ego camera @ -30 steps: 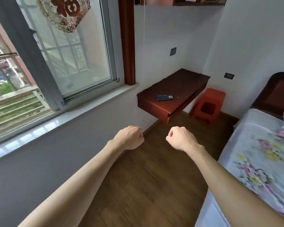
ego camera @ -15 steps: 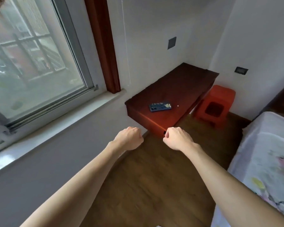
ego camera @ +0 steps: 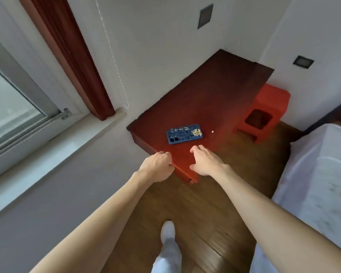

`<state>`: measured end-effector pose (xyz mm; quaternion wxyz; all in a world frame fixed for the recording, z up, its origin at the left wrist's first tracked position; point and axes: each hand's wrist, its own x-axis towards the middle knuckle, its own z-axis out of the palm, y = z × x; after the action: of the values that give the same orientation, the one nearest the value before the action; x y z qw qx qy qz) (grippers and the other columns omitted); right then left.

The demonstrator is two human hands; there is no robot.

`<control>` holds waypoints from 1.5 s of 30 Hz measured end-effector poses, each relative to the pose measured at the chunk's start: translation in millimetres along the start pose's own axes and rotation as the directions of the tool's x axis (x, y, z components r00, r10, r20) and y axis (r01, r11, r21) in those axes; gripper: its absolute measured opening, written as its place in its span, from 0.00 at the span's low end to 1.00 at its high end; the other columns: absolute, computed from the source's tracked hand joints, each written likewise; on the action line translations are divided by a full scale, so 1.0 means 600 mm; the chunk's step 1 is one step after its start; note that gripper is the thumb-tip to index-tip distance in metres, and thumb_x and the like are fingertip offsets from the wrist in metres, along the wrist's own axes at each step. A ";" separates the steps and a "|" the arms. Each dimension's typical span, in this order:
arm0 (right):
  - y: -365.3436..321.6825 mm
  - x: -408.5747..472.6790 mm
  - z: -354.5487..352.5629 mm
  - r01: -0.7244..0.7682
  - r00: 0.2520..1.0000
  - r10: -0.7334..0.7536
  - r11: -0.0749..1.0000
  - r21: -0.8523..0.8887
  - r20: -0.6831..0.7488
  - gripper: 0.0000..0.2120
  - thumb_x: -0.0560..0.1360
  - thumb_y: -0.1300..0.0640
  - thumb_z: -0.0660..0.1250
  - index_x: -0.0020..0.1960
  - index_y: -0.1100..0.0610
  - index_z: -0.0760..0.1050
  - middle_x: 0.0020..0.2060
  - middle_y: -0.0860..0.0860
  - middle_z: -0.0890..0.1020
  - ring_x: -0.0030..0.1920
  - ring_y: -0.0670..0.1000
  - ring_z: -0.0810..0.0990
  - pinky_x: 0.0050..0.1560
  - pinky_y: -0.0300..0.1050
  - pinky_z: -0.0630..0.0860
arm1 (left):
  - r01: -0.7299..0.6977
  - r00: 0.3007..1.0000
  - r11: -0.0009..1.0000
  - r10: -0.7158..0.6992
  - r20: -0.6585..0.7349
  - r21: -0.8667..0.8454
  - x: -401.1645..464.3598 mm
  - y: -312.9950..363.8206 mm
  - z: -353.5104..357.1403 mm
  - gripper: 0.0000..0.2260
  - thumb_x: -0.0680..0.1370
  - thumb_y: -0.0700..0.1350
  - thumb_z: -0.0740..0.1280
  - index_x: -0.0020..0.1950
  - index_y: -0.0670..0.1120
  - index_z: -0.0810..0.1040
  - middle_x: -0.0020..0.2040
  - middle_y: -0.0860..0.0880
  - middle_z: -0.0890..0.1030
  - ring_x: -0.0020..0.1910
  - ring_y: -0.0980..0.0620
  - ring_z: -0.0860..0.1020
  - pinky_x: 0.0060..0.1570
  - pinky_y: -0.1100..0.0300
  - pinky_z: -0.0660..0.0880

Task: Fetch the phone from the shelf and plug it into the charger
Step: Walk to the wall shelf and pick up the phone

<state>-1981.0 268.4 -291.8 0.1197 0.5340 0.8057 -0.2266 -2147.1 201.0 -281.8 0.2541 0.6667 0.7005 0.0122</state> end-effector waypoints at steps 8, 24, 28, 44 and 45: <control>0.036 0.215 0.011 0.072 0.996 -0.077 0.990 -0.118 -0.038 0.41 0.73 0.58 0.75 0.78 0.60 0.56 0.77 0.56 0.60 0.75 0.58 0.63 0.70 0.54 0.67 | 0.009 0.994 1.000 -0.010 0.109 0.011 0.171 -0.046 0.011 0.14 0.78 0.46 0.60 0.59 0.42 0.77 0.56 0.44 0.79 0.53 0.42 0.80 0.53 0.45 0.78; 0.061 0.328 0.025 0.109 0.993 -0.115 0.963 -0.246 -0.011 0.46 0.68 0.46 0.78 0.79 0.55 0.60 0.70 0.55 0.67 0.70 0.57 0.65 0.70 0.58 0.64 | 0.074 0.991 0.997 -0.070 0.112 -0.032 0.236 -0.094 0.000 0.13 0.77 0.45 0.59 0.60 0.44 0.76 0.55 0.45 0.79 0.52 0.43 0.79 0.53 0.46 0.78; 0.062 0.308 0.026 0.058 0.998 -0.062 0.966 -0.251 -0.008 0.42 0.67 0.39 0.75 0.73 0.57 0.66 0.65 0.58 0.70 0.66 0.58 0.69 0.61 0.59 0.74 | 0.060 0.992 0.998 -0.057 0.109 -0.025 0.232 -0.097 -0.006 0.12 0.78 0.44 0.59 0.59 0.44 0.76 0.54 0.46 0.79 0.50 0.45 0.80 0.51 0.47 0.79; 0.052 0.157 -0.040 -0.005 0.996 0.000 0.999 -0.053 -0.093 0.38 0.66 0.34 0.68 0.65 0.61 0.70 0.58 0.57 0.78 0.59 0.58 0.75 0.55 0.56 0.76 | -0.006 0.998 1.000 0.005 0.065 0.017 0.195 -0.017 -0.057 0.19 0.76 0.44 0.60 0.67 0.44 0.71 0.60 0.44 0.78 0.53 0.42 0.79 0.50 0.46 0.79; 0.053 0.143 -0.044 -0.012 0.994 0.007 0.999 -0.041 -0.108 0.39 0.68 0.34 0.66 0.67 0.61 0.69 0.60 0.58 0.78 0.61 0.59 0.75 0.57 0.57 0.76 | -0.008 0.998 1.000 0.008 0.055 0.001 0.190 -0.007 -0.057 0.19 0.76 0.44 0.60 0.66 0.44 0.71 0.59 0.45 0.78 0.53 0.42 0.79 0.50 0.47 0.79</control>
<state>-1985.0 360.9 -314.0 0.0881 0.5467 0.8130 -0.1800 -2161.9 319.0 -292.1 0.2727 0.6700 0.6905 -0.0057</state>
